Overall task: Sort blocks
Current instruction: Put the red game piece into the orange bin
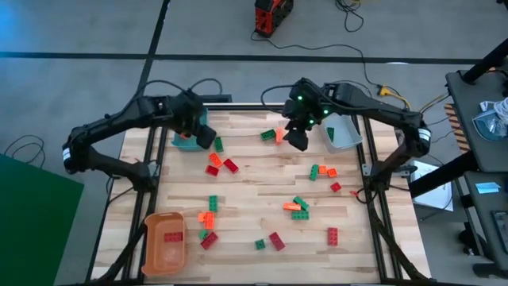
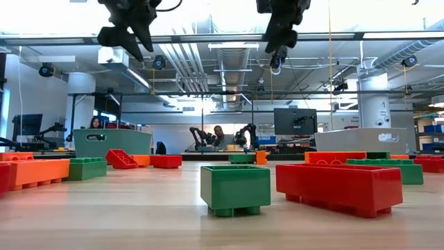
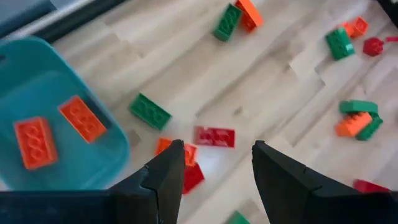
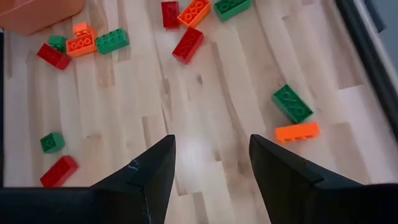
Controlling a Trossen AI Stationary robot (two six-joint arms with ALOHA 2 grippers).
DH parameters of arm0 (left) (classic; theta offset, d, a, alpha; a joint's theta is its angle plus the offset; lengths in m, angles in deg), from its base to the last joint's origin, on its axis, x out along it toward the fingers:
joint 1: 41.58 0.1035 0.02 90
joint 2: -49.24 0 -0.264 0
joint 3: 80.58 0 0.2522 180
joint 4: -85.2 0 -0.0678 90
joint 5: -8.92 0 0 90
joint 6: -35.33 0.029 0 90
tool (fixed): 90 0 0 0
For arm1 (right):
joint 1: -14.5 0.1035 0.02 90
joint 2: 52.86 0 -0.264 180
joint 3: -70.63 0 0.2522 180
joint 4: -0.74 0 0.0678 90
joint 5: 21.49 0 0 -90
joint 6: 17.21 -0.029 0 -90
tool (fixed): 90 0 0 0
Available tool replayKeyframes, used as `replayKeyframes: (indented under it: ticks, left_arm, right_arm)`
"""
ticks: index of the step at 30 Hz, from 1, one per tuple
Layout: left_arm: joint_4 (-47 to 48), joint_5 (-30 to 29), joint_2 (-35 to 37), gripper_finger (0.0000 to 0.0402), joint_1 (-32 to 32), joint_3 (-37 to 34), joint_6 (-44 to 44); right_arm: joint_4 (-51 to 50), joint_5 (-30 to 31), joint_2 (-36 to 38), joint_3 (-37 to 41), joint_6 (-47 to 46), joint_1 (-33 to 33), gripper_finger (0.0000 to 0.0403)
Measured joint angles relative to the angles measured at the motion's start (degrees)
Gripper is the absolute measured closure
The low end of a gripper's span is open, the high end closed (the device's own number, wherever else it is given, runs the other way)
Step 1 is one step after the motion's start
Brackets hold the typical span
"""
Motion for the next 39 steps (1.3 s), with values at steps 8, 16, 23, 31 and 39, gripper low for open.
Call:
replayKeyframes:
  ticks: [8,16,23,31,39]
  left_arm:
    - [3.04,-0.15,-0.01,0.0237,-6.55,0.27,-8.46]
    - [8.43,-2.46,1.40,0.0237,-14.55,5.08,-16.92]
    - [25.30,-11.82,2.11,0.0237,-19.13,13.61,-20.49]
    - [20.90,-14.94,4.65,0.0237,-19.46,11.37,-8.54]
    - [6.46,-15.83,9.45,0.0237,-19.44,-6.04,-16.77]
  right_arm:
    - [2.99,0.08,2.50,0.91,1.70,0.13,0.0205]
    - [19.38,-0.03,-1.12,1.53,4.40,2.09,0.0192]
    - [39.17,-0.02,-9.14,1.53,-0.47,5.84,0.0186]
    - [45.00,6.59,-16.80,-2.79,-5.03,8.04,0.0186]
    - [42.27,10.98,-16.16,-4.48,-6.39,8.04,0.0188]
